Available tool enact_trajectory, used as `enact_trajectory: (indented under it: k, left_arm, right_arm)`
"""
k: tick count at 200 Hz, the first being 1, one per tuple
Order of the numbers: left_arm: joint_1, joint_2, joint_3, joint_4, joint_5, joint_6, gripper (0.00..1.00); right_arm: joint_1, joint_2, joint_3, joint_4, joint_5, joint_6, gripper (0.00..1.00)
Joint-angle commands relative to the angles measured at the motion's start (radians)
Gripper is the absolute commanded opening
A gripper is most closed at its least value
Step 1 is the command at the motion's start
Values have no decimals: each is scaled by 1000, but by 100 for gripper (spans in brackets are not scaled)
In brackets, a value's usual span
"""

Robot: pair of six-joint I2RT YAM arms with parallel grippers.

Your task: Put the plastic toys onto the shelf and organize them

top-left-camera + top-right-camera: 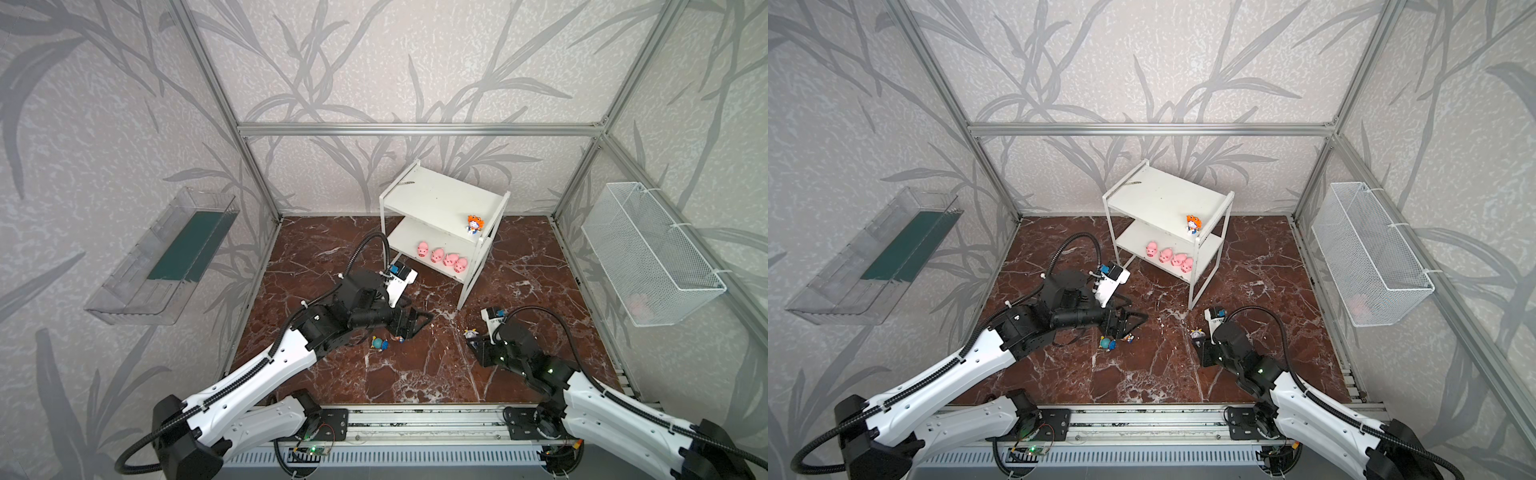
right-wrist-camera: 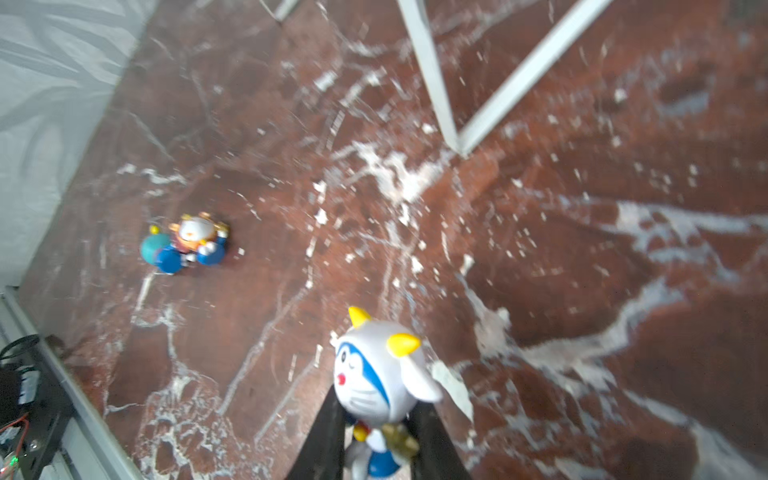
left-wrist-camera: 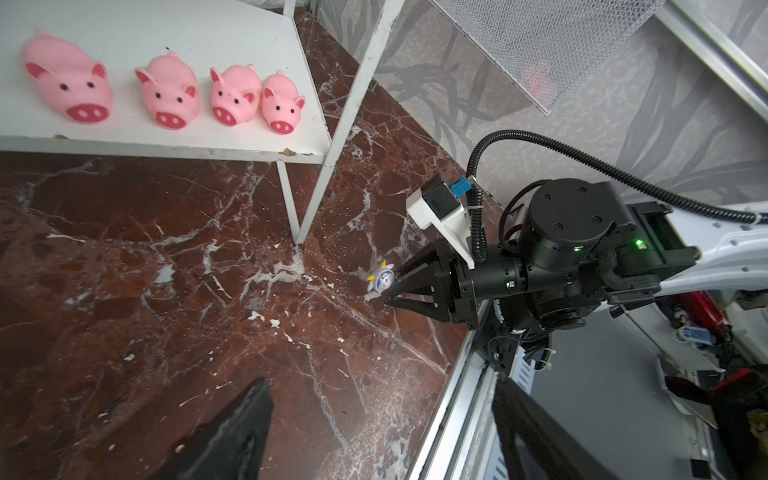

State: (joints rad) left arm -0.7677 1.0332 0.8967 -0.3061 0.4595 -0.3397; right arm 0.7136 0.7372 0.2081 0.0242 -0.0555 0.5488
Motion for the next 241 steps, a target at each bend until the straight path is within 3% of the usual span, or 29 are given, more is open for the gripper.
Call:
enact_trajectory:
  k: [1, 56, 92, 144, 241]
  left_arm:
    - [-6, 2, -43, 76, 68, -93, 82]
    - [-80, 27, -78, 119, 73, -115, 77]
    - [-90, 71, -61, 147, 81, -131, 70]
    - [-114, 103, -54, 154, 86, -126, 64]
    - [-125, 140, -30, 179, 102, -137, 26]
  right_arm:
    - [17, -28, -21, 220, -62, -94, 18]
    - [91, 34, 6, 469, -210, -201, 18]
    - [209, 48, 47, 494, -172, -294, 18]
    - [224, 16, 66, 527, -196, -272, 18]
    - [257, 5, 82, 515, -161, -283, 18]
